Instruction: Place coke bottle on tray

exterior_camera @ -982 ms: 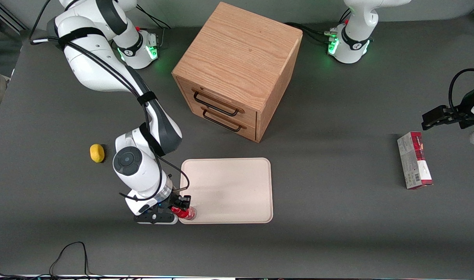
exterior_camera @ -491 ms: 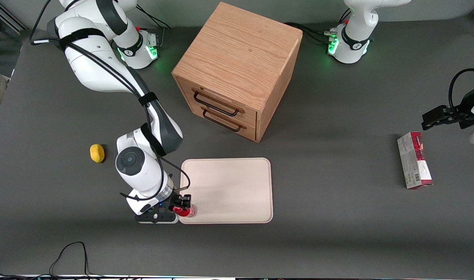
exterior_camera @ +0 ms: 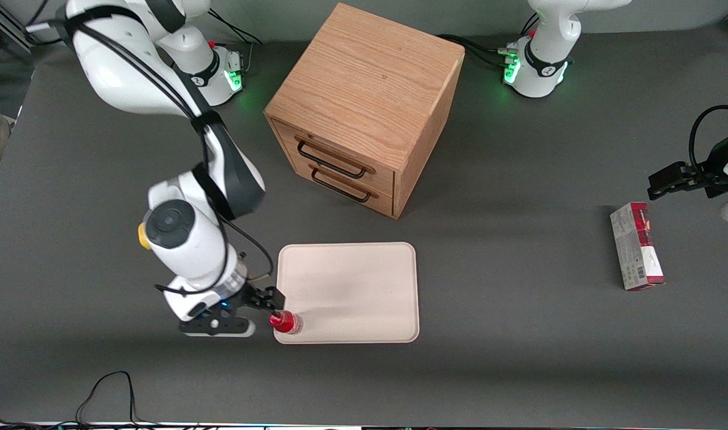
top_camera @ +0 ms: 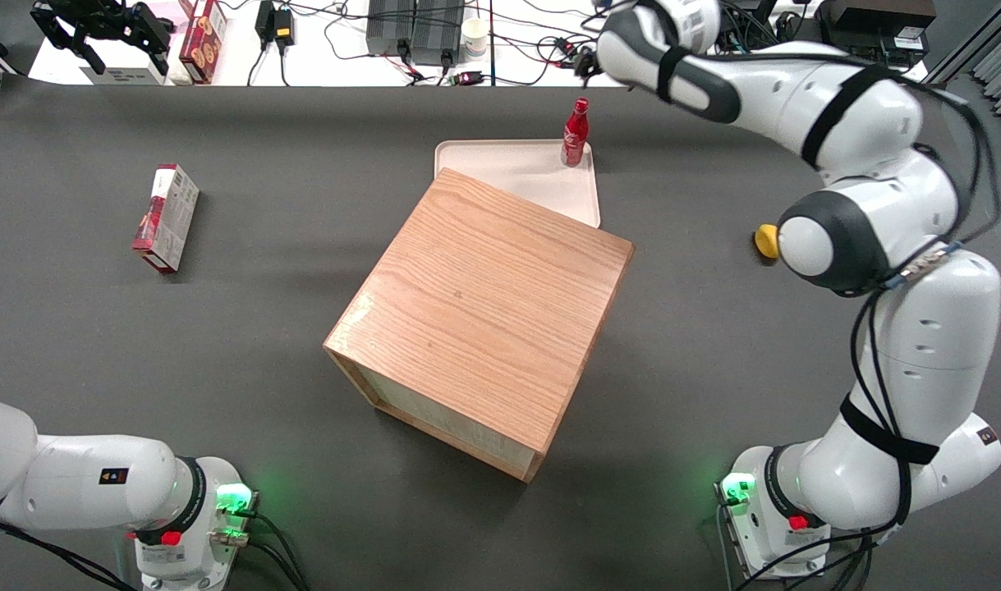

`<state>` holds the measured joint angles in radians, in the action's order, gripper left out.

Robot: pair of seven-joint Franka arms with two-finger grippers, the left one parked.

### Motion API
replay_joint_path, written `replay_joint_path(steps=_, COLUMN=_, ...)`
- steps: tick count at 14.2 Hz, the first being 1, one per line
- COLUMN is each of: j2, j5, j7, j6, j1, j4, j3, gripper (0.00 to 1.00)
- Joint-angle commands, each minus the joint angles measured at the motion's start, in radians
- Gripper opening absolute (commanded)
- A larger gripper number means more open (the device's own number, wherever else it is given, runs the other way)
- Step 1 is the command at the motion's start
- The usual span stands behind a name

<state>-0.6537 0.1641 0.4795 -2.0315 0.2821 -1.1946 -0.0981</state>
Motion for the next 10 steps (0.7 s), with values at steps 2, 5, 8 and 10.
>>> replay_joint_path(steps=2, j2=0.299, j5=-0.108, j7=-0.093, j6=0.091, j1=-0.023, j4=-0.280, j3=0.099, gripper=1.00)
replay_joint_path(steps=5, j2=0.487, j5=-0.155, j7=-0.237, j6=0.233, j1=-0.093, j4=-0.417, j3=0.133, gripper=1.00)
replay_joint_path(steps=8, j2=0.635, j5=-0.227, j7=-0.284, j6=0.345, j1=-0.179, j4=-0.490, j3=0.140, gripper=1.00)
replay_joint_path(steps=10, j2=0.678, j5=-0.227, j7=-0.302, j6=0.396, j1=-0.185, j4=-0.497, j3=0.164, gripper=1.00)
